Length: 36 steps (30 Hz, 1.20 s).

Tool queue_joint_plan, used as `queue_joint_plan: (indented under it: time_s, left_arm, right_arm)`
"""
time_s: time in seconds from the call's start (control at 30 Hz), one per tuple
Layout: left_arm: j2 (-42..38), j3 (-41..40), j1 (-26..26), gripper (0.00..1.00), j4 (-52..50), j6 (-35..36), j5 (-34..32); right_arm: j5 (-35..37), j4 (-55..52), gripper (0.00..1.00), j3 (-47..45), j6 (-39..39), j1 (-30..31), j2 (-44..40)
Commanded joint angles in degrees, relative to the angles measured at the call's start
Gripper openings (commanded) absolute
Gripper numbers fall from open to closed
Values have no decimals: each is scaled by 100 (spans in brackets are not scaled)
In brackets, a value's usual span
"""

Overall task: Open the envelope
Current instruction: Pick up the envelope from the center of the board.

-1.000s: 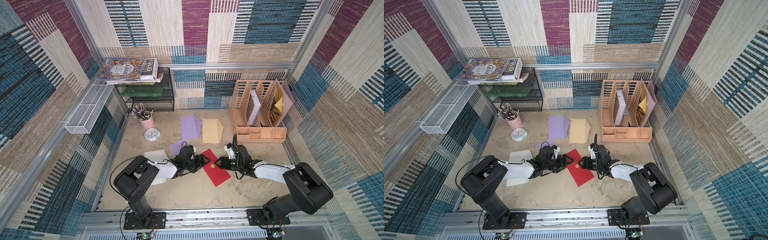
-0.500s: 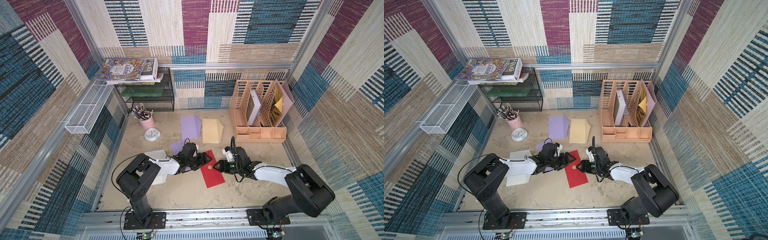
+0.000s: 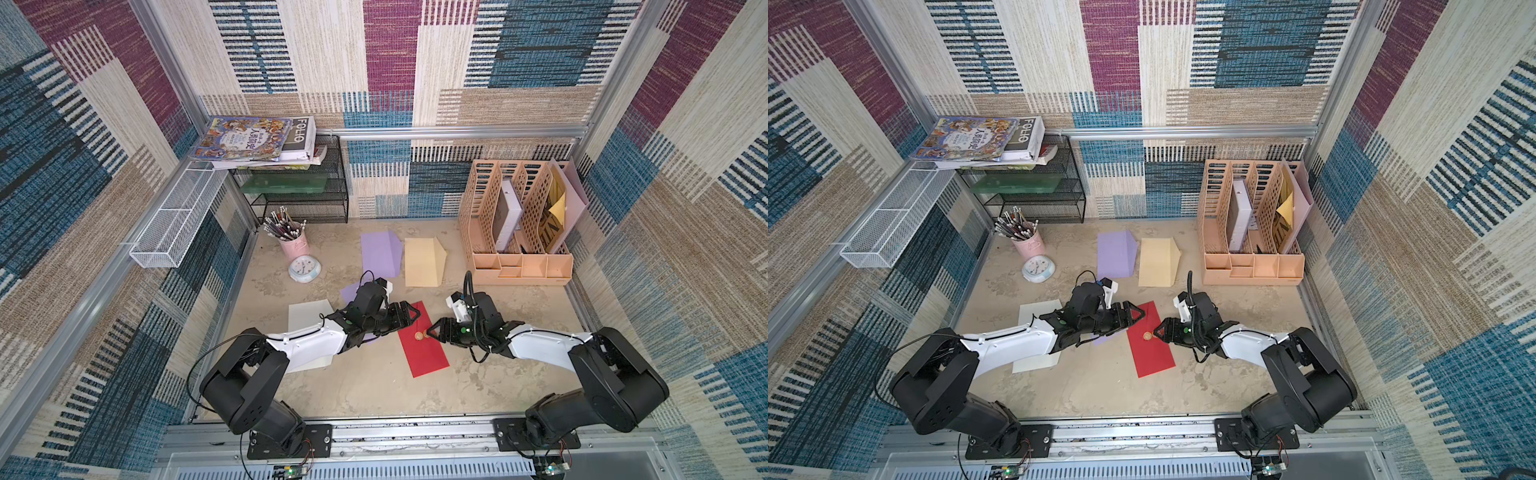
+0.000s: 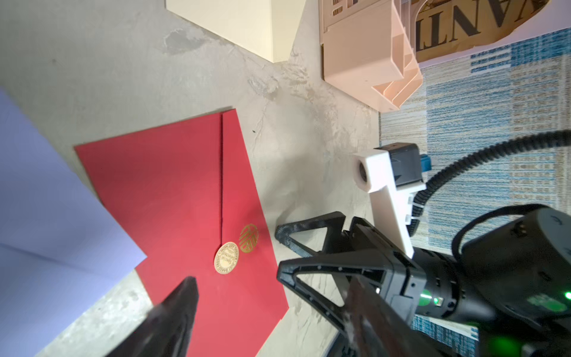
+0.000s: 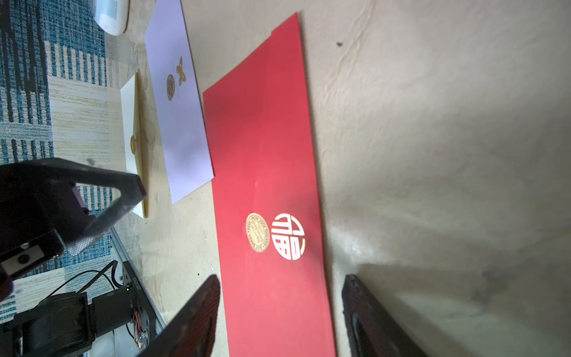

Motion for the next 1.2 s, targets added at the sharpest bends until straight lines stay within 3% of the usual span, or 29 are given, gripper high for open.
queue_joint_plan:
  time_s: [0.0,0.27,0.57,0.93,1.17]
  left_arm:
    - [139,-23,14,79,-349,72,-164]
    - [713,-202,3,78,403,-390,247]
    - [958,-268,3,78,507,-543,273]
    - [1255,-139,3,78,621,-609,386]
    - [1157,-196,3,78,603,-617,306]
  right_arm:
    - [204,-310,66,133,-157,-69,80]
    - [-92,-427,66,924,-629,-540,845]
    - [-1535,-72,59,1958,-651,-708,2567]
    - [-1770,408,57,1526,-426,-662,2214]
    - [-1544,156,44,1489,-548,-671,1920]
